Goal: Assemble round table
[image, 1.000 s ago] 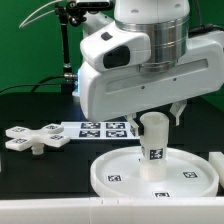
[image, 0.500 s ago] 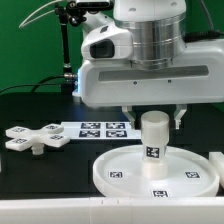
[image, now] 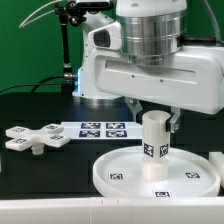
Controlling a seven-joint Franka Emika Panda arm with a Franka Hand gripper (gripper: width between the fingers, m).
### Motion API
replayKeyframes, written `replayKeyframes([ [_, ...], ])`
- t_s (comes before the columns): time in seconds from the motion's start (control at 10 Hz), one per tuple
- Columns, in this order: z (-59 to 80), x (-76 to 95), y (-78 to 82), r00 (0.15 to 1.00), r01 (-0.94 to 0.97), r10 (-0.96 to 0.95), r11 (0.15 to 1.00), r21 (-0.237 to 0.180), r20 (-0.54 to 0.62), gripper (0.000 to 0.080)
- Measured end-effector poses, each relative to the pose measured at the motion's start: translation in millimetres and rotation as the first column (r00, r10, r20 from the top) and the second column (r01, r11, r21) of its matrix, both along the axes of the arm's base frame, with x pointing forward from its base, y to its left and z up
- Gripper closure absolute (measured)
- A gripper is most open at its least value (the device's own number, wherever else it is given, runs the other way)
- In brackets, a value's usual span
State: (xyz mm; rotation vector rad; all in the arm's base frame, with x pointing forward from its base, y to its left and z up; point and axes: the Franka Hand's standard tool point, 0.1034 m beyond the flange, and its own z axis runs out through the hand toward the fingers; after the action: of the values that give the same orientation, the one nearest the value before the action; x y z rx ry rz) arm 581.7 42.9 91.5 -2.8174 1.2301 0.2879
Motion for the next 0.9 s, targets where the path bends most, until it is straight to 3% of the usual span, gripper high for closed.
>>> replayKeyframes([
  [0.5,-0.3,-0.3,5.9,0.966,0.257,-0.258,0.966,-0.016,-0.032,0.039],
  [0.7,-2.3,-4.1,3.9,0.83,0.558,-0.558,0.83,-0.011,-0.007,0.039],
  [0.9,-2.6,-3.9,7.8,0.738,0.674,-0.674,0.738,-0.01,-0.022,0.039],
])
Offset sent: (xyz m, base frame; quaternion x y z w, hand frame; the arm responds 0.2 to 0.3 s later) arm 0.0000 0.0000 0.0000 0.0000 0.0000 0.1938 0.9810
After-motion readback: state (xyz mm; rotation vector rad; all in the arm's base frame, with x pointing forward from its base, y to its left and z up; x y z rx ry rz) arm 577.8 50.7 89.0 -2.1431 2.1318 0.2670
